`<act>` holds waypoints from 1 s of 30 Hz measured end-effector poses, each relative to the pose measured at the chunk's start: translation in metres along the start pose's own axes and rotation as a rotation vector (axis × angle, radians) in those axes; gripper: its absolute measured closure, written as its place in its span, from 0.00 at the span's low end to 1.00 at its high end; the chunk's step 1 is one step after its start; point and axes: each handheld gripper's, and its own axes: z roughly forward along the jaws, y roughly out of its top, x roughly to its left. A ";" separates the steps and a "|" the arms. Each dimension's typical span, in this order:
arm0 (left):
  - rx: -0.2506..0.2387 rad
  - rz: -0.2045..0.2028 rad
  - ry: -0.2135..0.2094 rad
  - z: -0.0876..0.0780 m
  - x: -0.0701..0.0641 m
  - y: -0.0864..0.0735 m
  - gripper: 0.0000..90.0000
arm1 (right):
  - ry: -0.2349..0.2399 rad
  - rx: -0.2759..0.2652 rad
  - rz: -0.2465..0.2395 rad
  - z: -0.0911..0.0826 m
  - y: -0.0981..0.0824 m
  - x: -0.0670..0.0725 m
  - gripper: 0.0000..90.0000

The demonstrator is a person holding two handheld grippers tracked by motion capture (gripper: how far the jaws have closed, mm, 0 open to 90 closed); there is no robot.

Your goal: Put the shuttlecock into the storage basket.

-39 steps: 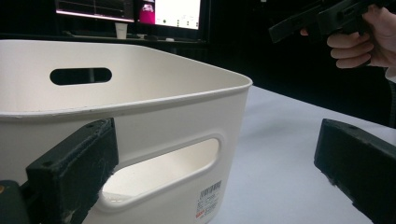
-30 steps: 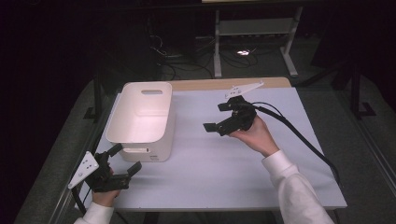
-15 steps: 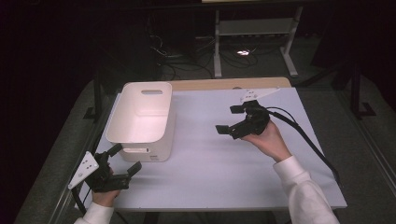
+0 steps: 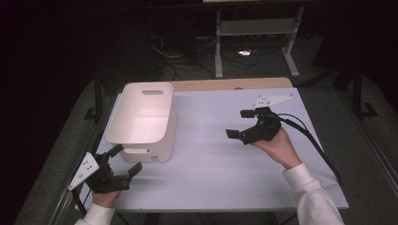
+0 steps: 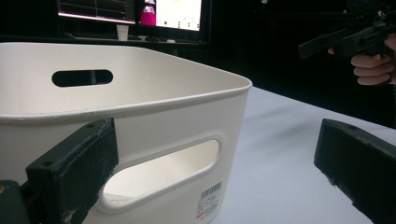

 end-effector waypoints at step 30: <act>0.001 0.001 0.003 0.000 0.000 0.000 0.00 | -0.043 -0.020 0.007 -0.018 -0.031 -0.006 0.00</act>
